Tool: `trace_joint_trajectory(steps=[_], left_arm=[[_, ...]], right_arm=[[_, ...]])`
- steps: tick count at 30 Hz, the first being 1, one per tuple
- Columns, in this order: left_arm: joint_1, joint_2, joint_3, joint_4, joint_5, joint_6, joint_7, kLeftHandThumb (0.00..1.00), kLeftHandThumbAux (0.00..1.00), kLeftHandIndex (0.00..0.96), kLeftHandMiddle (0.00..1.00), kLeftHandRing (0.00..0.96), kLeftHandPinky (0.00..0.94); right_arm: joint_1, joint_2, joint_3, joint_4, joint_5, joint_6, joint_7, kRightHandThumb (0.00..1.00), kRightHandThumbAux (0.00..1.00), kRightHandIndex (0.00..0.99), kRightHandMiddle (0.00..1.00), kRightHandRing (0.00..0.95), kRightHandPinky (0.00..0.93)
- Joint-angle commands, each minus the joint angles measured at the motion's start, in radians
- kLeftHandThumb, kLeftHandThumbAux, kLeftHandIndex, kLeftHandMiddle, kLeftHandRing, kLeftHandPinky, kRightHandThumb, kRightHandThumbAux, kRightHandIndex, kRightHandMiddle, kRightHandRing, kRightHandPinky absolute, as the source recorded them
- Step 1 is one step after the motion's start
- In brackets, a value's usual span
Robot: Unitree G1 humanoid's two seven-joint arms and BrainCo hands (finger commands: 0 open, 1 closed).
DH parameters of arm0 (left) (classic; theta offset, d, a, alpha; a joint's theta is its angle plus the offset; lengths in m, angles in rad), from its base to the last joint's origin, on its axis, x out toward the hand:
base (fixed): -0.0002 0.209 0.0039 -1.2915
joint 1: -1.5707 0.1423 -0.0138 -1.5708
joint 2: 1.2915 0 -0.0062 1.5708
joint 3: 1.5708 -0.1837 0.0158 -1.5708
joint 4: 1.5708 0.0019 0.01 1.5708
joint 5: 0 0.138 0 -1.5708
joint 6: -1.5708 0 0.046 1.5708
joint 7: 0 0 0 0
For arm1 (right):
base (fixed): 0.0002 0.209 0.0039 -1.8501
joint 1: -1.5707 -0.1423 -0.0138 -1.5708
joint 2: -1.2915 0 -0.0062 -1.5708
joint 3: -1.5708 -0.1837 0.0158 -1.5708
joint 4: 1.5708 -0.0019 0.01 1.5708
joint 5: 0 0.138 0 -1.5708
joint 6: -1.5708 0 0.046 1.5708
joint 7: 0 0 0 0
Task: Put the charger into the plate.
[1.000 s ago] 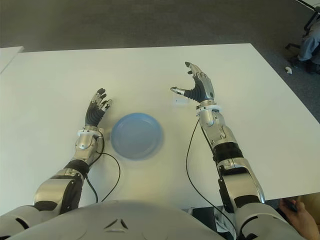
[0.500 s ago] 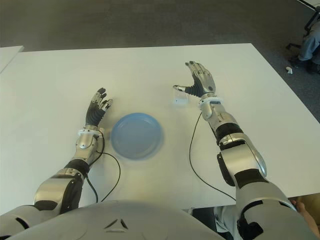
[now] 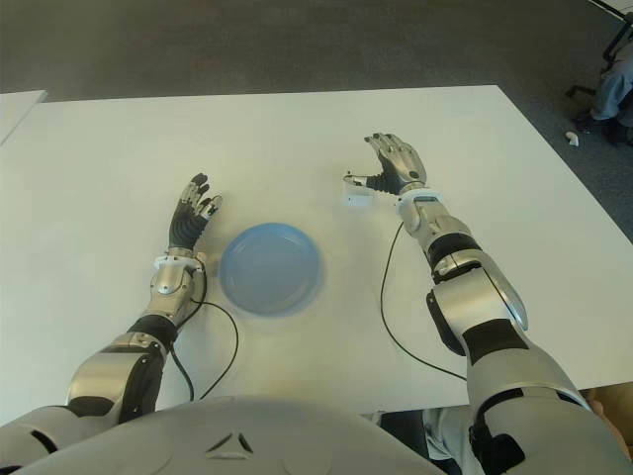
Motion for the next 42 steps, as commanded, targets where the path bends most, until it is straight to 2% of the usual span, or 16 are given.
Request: trace_joint_trajectory(steps=[1, 17, 26, 30, 42], left_arm=[[0.167, -0.057, -0.011, 0.115, 0.014, 0.036, -0.001, 0.050, 0.575, 0.050, 0.079, 0.075, 0.104], [0.171, -0.061, -0.005, 0.111, 0.007, 0.034, 0.000, 0.021, 0.597, 0.062, 0.089, 0.083, 0.110], [0.173, -0.064, -0.004, 0.109, 0.006, 0.029, -0.001, 0.007, 0.602, 0.063, 0.093, 0.087, 0.109], [0.174, -0.066, -0.002, 0.109, 0.003, 0.030, -0.005, 0.002, 0.598, 0.065, 0.093, 0.084, 0.102], [0.172, -0.065, 0.007, 0.109, -0.006, 0.040, -0.022, 0.000, 0.602, 0.064, 0.093, 0.084, 0.103]], right_arm=[[0.011, 0.006, 0.038, 0.039, -0.020, 0.020, 0.039, 0.364, 0.250, 0.001, 0.000, 0.000, 0.000], [0.054, 0.022, 0.085, 0.061, -0.012, 0.024, 0.099, 0.346, 0.193, 0.000, 0.000, 0.000, 0.000], [0.080, 0.023, 0.104, 0.065, -0.016, 0.023, 0.101, 0.347, 0.185, 0.000, 0.000, 0.000, 0.000], [0.108, 0.032, 0.118, 0.073, -0.023, 0.032, 0.093, 0.348, 0.186, 0.000, 0.000, 0.000, 0.000], [0.128, 0.078, 0.161, 0.079, -0.041, 0.065, 0.089, 0.360, 0.200, 0.000, 0.000, 0.000, 0.000]])
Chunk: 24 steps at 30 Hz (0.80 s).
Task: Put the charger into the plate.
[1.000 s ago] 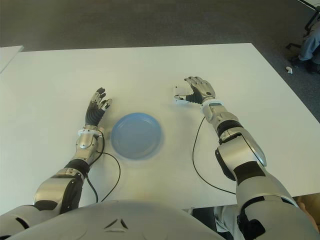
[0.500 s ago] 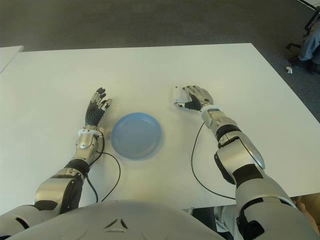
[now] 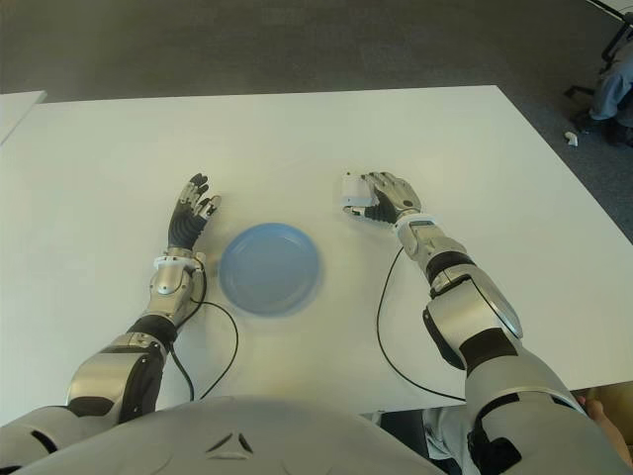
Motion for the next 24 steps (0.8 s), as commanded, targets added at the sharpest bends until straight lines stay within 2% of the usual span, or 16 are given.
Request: trace_joint_trajectory(steps=[1, 15, 24], left_arm=[[0.171, -0.064, -0.002, 0.109, -0.004, 0.044, -0.020, 0.000, 0.602, 0.064, 0.093, 0.084, 0.104], [0.174, -0.062, -0.007, 0.106, 0.008, 0.031, 0.000, 0.000, 0.608, 0.064, 0.096, 0.089, 0.105], [0.177, -0.059, -0.003, 0.105, -0.002, 0.037, -0.024, 0.000, 0.610, 0.068, 0.096, 0.087, 0.111]], right_arm=[[0.065, 0.054, 0.046, 0.028, -0.038, 0.032, 0.041, 0.360, 0.201, 0.000, 0.000, 0.000, 0.000], [0.082, 0.075, 0.085, 0.037, -0.045, 0.049, 0.053, 0.351, 0.211, 0.000, 0.000, 0.000, 0.000], [0.087, 0.076, 0.126, 0.039, -0.063, 0.054, 0.047, 0.330, 0.223, 0.000, 0.000, 0.000, 0.000]])
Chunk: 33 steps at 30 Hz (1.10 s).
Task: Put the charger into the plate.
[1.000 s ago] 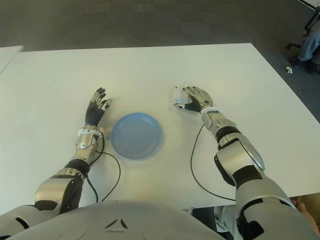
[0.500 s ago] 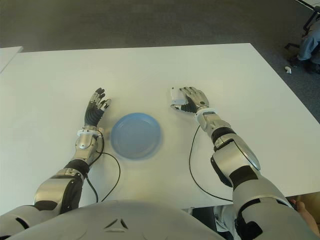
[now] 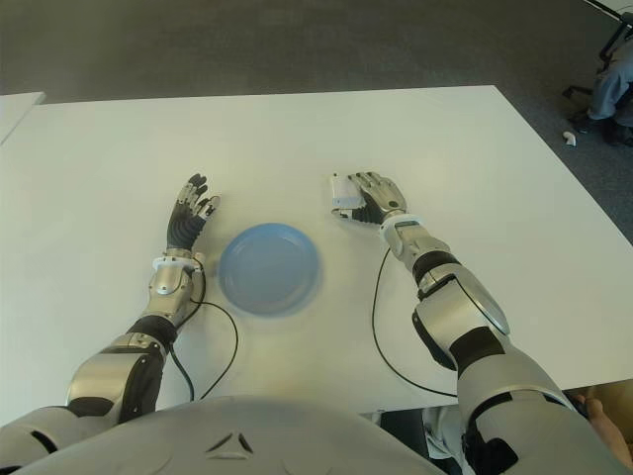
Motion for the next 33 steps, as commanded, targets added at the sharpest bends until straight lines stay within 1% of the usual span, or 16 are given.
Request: trace_joint_trajectory(steps=[1, 11, 19, 29, 33], left_arm=[[0.175, -0.059, -0.005, 0.105, -0.001, 0.042, -0.023, 0.000, 0.611, 0.069, 0.097, 0.088, 0.111], [0.171, -0.067, 0.003, 0.101, -0.009, 0.036, -0.009, 0.000, 0.617, 0.083, 0.110, 0.099, 0.119], [0.177, -0.078, 0.019, 0.094, -0.029, 0.022, -0.033, 0.000, 0.619, 0.104, 0.128, 0.114, 0.133], [0.181, -0.078, 0.020, 0.088, -0.034, 0.016, -0.041, 0.000, 0.606, 0.149, 0.179, 0.152, 0.148], [0.187, -0.088, 0.032, 0.081, -0.052, -0.011, -0.057, 0.000, 0.599, 0.183, 0.206, 0.171, 0.152]], right_arm=[[0.094, 0.033, 0.065, 0.042, -0.065, 0.019, 0.068, 0.328, 0.224, 0.000, 0.000, 0.000, 0.000], [0.091, 0.030, 0.109, 0.040, -0.078, 0.037, 0.038, 0.325, 0.241, 0.000, 0.000, 0.000, 0.000], [0.098, 0.029, 0.131, 0.037, -0.078, 0.034, 0.018, 0.332, 0.245, 0.000, 0.000, 0.000, 0.000], [0.111, 0.016, 0.172, 0.019, -0.091, -0.011, 0.015, 0.340, 0.257, 0.007, 0.001, 0.000, 0.000], [0.115, 0.006, 0.196, 0.012, -0.101, -0.035, 0.026, 0.335, 0.272, 0.016, 0.012, 0.000, 0.000]])
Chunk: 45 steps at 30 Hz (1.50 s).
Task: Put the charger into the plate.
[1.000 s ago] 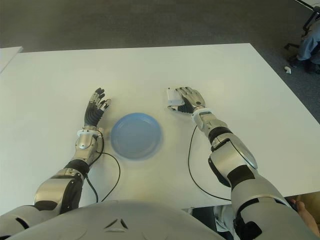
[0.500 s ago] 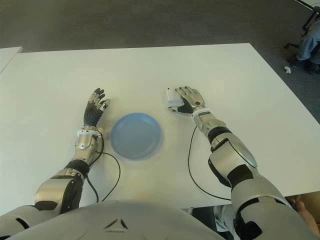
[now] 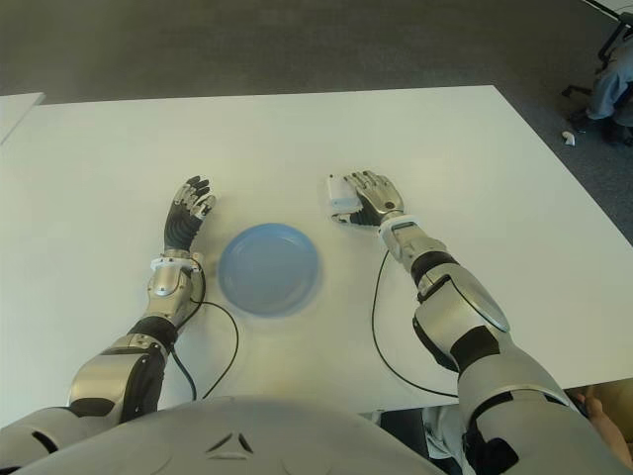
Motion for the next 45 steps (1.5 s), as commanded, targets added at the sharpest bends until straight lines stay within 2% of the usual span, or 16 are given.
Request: trace_joint_trajectory(steps=[1, 5, 10, 12, 15, 21, 27, 30, 36, 45], left_arm=[[0.181, -0.079, 0.003, 0.087, -0.016, -0.002, -0.033, 0.000, 0.598, 0.187, 0.208, 0.172, 0.152], [0.184, -0.081, 0.005, 0.084, -0.024, -0.007, -0.044, 0.003, 0.582, 0.219, 0.227, 0.183, 0.164], [0.183, -0.077, 0.004, 0.082, -0.036, 0.007, -0.065, 0.011, 0.562, 0.247, 0.241, 0.188, 0.152], [0.185, -0.075, 0.003, 0.080, -0.037, 0.010, -0.069, 0.011, 0.558, 0.249, 0.242, 0.187, 0.148], [0.185, -0.073, 0.004, 0.078, -0.035, 0.007, -0.064, 0.012, 0.549, 0.254, 0.248, 0.193, 0.164], [0.184, -0.076, 0.006, 0.072, -0.040, 0.000, -0.067, 0.020, 0.541, 0.270, 0.268, 0.213, 0.180], [0.183, -0.073, 0.004, 0.068, -0.039, 0.013, -0.068, 0.025, 0.540, 0.282, 0.284, 0.229, 0.182], [0.183, -0.069, 0.001, 0.067, -0.035, 0.027, -0.065, 0.017, 0.539, 0.282, 0.280, 0.223, 0.169], [0.178, -0.066, -0.007, 0.063, -0.024, 0.038, -0.049, 0.008, 0.535, 0.281, 0.270, 0.211, 0.175], [0.176, -0.072, 0.000, 0.065, -0.037, 0.023, -0.069, 0.022, 0.532, 0.281, 0.259, 0.198, 0.164]], right_arm=[[0.114, 0.013, 0.087, 0.023, -0.092, -0.052, 0.094, 0.334, 0.273, 0.017, 0.013, 0.000, 0.000], [0.121, -0.007, 0.126, 0.010, -0.117, -0.081, 0.070, 0.293, 0.306, 0.024, 0.028, 0.006, 0.000], [0.139, -0.069, 0.184, -0.033, -0.160, -0.161, -0.011, 0.174, 0.355, 0.025, 0.053, 0.029, 0.010], [0.144, -0.080, 0.193, -0.042, -0.166, -0.175, -0.027, 0.154, 0.361, 0.026, 0.060, 0.035, 0.012], [0.168, -0.130, 0.212, -0.112, -0.182, -0.219, -0.065, 0.128, 0.366, 0.030, 0.073, 0.046, 0.011], [0.193, -0.166, 0.222, -0.177, -0.192, -0.227, -0.070, 0.103, 0.364, 0.033, 0.083, 0.055, 0.010], [0.230, -0.211, 0.215, -0.263, -0.185, -0.226, -0.050, 0.094, 0.357, 0.029, 0.078, 0.055, 0.016], [0.262, -0.258, 0.201, -0.349, -0.172, -0.235, -0.024, 0.093, 0.355, 0.024, 0.074, 0.055, 0.014], [0.305, -0.319, 0.168, -0.472, -0.146, -0.237, 0.032, 0.088, 0.347, 0.016, 0.071, 0.055, 0.010], [0.353, -0.367, 0.109, -0.604, -0.133, -0.224, 0.098, 0.073, 0.319, 0.001, 0.041, 0.034, 0.009]])
